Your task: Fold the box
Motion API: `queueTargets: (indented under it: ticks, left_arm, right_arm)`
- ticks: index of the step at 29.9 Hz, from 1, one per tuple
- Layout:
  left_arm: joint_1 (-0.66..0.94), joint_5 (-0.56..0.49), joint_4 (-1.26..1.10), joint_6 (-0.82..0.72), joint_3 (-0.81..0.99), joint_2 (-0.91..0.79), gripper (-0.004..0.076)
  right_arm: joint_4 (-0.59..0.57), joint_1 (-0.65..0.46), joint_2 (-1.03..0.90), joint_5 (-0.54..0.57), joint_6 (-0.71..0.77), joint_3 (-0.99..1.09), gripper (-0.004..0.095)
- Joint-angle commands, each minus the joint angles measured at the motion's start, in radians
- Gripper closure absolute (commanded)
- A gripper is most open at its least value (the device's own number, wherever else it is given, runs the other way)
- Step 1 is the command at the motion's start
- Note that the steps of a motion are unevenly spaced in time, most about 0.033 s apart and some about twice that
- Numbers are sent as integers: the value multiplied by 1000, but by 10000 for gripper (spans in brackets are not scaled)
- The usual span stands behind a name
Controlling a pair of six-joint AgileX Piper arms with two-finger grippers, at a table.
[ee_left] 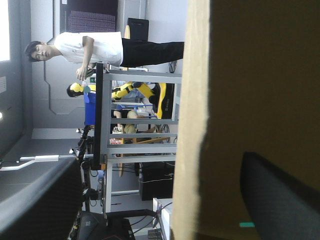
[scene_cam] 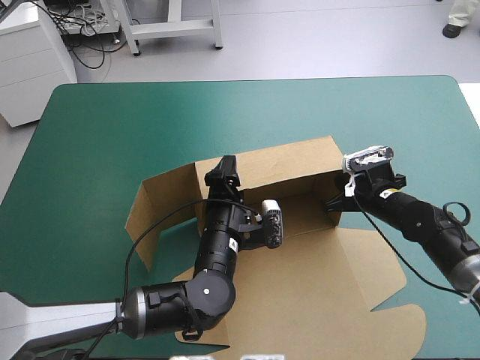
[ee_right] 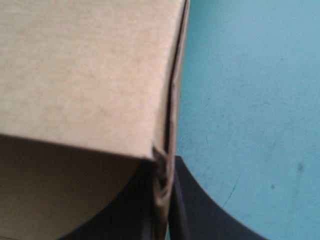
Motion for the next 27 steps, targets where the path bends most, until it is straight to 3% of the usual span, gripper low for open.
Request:
queueTargets:
  ticks: [1, 9, 13, 15, 16, 20, 23, 27]
  left_arm:
    - [-42, 74, 10, -16, -20, -32, 111]
    - [-126, 179, -23, -1, -20, -32, 111]
    - [-151, 183, -83, 12, -20, -32, 127]
    - [-155, 183, -96, 26, -20, -32, 199]
    - [-155, 181, -100, 45, -20, -32, 274]
    - [-155, 158, -142, 196, -20, -32, 756]
    - [-153, 98, -232, 377, -38, -32, 732]
    - [-86, 19, -576, 678, -161, -32, 732]
  right_arm:
    - [13, -2, 31, -83, 2, -64, 925]
    - [6, -2, 149, -86, 2, -189, 925]
    - [6, -6, 180, -56, 2, -233, 926]
    - [6, -6, 187, -51, 2, -241, 925]
    - [6, -6, 189, -46, 2, -241, 925]
    - [6, -6, 189, -36, 2, -241, 926]
    - [6, -6, 189, -26, 2, -241, 926]
    - [0, -6, 189, -9, 2, -241, 925]
